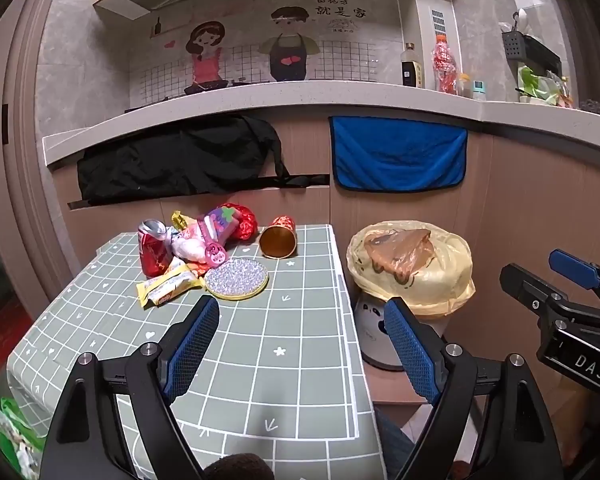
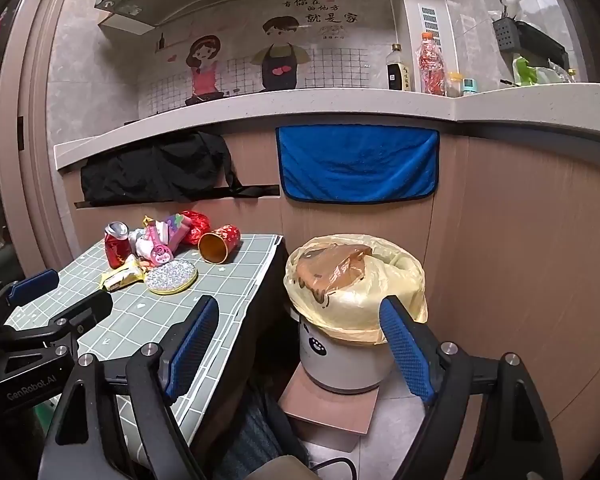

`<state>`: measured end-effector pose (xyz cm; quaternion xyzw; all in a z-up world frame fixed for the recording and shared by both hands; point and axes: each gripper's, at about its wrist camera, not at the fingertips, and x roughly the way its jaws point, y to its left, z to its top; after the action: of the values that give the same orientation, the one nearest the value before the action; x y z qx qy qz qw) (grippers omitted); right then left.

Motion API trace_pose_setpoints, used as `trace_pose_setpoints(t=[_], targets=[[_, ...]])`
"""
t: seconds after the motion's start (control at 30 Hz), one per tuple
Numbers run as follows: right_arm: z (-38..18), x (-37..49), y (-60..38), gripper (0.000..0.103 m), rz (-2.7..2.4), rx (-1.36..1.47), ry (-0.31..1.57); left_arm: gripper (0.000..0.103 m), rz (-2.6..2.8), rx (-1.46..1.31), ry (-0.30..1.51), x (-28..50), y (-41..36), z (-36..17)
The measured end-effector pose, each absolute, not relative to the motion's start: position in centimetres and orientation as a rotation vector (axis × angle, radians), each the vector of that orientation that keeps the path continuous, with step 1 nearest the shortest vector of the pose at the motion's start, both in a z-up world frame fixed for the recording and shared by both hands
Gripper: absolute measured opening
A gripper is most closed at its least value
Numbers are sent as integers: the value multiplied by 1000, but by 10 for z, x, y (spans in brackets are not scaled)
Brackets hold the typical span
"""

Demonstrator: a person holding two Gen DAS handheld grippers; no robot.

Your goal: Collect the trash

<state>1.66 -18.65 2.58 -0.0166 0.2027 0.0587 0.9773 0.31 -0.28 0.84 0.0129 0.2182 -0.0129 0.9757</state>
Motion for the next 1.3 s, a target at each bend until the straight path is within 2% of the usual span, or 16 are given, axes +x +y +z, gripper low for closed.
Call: trace_pose_setpoints(t=[1.3], targets=[[26, 17, -186, 81, 118, -40, 409, 84, -24, 29, 435, -3, -3, 5]])
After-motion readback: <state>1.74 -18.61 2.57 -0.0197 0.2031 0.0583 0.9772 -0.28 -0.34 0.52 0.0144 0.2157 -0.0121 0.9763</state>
